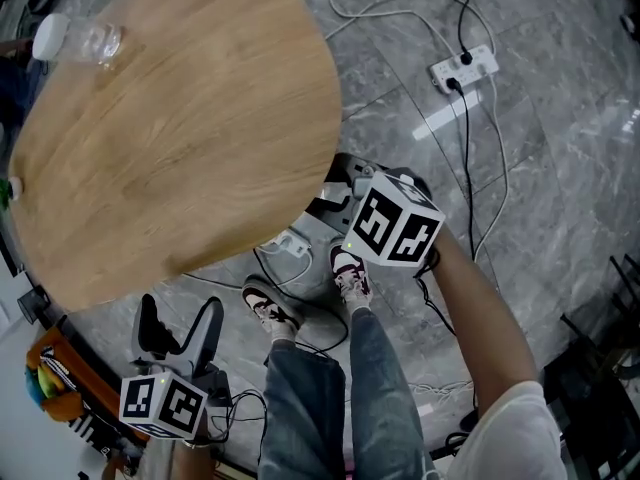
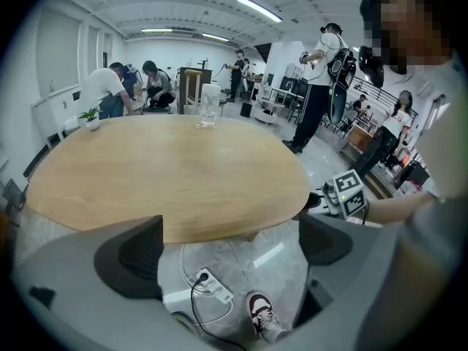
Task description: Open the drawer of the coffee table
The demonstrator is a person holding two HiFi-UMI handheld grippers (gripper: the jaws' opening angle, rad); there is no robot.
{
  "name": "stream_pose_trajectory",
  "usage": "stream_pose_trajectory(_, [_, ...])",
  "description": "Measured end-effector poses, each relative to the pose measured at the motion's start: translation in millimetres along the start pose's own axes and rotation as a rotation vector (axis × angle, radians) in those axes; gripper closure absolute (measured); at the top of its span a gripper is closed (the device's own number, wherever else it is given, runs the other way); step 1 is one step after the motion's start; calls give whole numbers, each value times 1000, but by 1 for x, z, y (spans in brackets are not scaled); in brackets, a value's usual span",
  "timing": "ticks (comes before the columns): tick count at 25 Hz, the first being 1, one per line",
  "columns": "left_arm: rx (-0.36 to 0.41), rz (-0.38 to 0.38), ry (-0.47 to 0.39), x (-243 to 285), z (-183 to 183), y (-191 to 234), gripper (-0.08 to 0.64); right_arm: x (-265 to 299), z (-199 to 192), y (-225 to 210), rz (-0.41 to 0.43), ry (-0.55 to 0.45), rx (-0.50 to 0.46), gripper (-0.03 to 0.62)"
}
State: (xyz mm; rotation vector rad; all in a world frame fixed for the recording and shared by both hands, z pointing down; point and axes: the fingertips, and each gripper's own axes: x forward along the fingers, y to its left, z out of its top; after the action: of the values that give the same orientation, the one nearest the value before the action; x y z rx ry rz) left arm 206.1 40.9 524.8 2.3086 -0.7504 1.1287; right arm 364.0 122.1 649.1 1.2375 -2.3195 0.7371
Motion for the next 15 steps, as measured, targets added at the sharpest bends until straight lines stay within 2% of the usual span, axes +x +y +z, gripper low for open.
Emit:
stream_pose_trajectory(6, [-6, 2, 7, 0, -4, 2, -14, -3, -5, 13, 44, 29, -40, 495])
stream_pose_trajectory(15, [5, 2, 16, 0, -5, 4, -14, -15, -24, 55, 112, 58, -70, 497])
